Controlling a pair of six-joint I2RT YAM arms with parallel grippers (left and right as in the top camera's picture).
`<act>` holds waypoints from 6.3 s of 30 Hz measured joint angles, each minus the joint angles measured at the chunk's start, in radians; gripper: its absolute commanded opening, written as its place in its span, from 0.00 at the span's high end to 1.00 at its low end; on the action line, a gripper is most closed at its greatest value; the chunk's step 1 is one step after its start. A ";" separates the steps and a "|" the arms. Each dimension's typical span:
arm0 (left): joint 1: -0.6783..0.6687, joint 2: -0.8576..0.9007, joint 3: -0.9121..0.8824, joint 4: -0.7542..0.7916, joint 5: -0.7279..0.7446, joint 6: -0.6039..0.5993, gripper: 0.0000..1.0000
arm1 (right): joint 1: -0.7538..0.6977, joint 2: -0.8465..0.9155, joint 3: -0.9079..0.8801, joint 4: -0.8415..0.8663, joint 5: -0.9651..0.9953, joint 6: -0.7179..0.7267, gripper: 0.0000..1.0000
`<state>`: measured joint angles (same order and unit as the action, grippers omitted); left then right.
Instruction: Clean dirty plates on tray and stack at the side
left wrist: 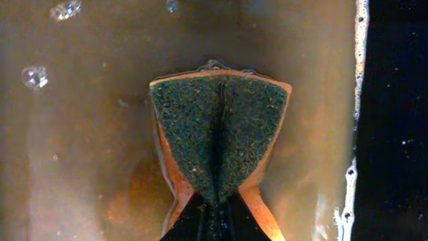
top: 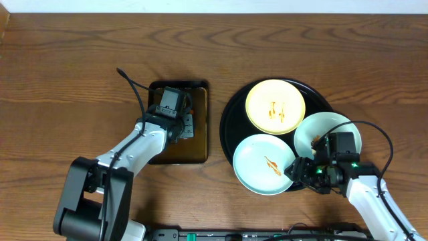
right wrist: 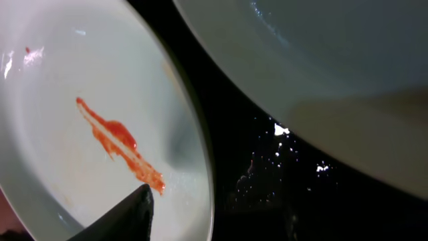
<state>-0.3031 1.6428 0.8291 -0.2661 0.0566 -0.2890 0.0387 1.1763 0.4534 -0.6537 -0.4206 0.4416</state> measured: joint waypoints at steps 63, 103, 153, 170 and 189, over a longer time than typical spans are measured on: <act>-0.502 -0.096 0.000 0.344 0.368 -0.504 0.93 | 0.058 0.006 -0.019 0.176 0.011 0.060 0.99; -0.484 0.101 0.025 0.299 0.263 -0.648 0.93 | 0.058 0.006 -0.019 0.167 -0.010 0.060 0.99; -0.098 -0.203 0.019 -0.121 -0.049 -0.176 0.92 | 0.118 -0.006 0.052 0.112 0.091 0.052 0.99; -0.098 -0.203 0.019 -0.122 -0.049 -0.174 0.92 | 0.118 -0.016 0.398 -0.116 0.369 -0.095 0.97; -0.098 -0.203 0.019 -0.123 -0.049 -0.174 0.92 | 0.118 -0.006 0.164 -0.195 0.157 0.066 0.59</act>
<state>-0.4007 1.4399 0.8478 -0.3889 0.0074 -0.4629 0.1570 1.1706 0.6174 -0.8486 -0.2638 0.5076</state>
